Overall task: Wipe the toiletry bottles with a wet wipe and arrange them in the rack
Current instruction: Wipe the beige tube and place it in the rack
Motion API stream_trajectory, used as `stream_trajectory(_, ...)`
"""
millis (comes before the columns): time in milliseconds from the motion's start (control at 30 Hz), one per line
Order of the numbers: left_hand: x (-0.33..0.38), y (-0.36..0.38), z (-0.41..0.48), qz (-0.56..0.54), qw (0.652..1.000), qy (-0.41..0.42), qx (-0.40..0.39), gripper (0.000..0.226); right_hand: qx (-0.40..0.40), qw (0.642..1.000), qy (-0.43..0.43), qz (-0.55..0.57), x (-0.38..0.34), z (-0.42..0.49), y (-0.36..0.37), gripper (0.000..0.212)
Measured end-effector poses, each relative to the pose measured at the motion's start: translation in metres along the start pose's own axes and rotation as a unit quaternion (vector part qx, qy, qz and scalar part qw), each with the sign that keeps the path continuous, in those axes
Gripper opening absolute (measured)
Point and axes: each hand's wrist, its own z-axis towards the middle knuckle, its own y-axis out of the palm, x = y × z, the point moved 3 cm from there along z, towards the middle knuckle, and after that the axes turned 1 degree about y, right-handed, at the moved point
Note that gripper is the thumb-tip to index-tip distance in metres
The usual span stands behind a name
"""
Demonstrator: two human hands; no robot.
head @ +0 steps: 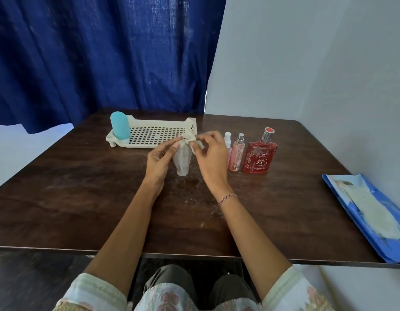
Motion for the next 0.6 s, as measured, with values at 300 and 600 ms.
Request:
stream_trajectory(300,0.009,0.001,0.001,0.018,0.998,0.038,-0.042,0.023,-0.009,0.997,-0.023,0.07,0.017,0.003,0.014,0.026)
stream_trajectory(600,0.003,-0.002,0.002,-0.018,0.998,-0.004,-0.052,0.022,-0.029,0.99,-0.096,0.1,-0.002,-0.013,0.022,0.023)
